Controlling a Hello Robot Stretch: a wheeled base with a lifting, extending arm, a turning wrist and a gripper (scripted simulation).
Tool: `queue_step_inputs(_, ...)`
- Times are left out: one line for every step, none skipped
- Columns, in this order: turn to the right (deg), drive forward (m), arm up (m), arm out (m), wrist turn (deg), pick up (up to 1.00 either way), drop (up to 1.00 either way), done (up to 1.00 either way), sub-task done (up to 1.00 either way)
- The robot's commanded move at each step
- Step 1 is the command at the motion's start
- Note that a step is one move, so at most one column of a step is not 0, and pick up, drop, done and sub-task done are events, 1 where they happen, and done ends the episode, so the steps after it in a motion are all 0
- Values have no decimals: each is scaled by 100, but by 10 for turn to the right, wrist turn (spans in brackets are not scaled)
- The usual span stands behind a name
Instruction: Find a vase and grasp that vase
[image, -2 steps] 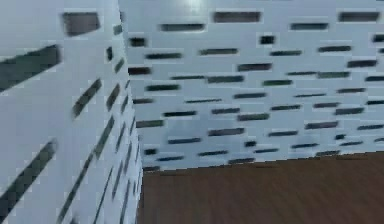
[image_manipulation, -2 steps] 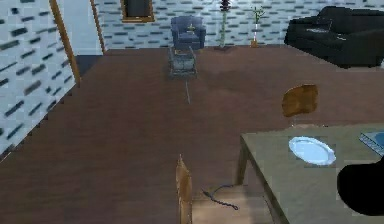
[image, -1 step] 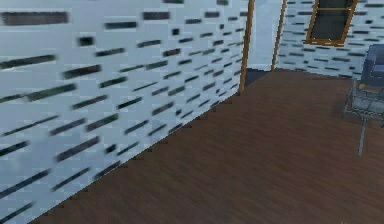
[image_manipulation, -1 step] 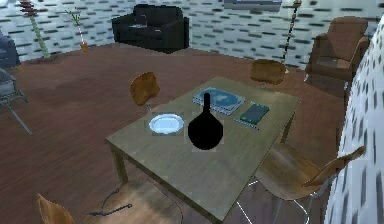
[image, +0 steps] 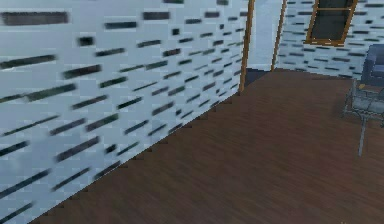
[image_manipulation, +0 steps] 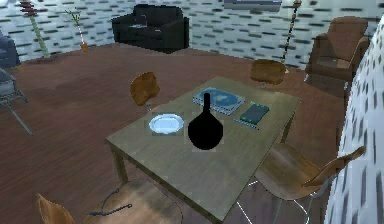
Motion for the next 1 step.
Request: queue_step_inputs(0, 0, 38, 0, 0, 0, 0, 0, 0)
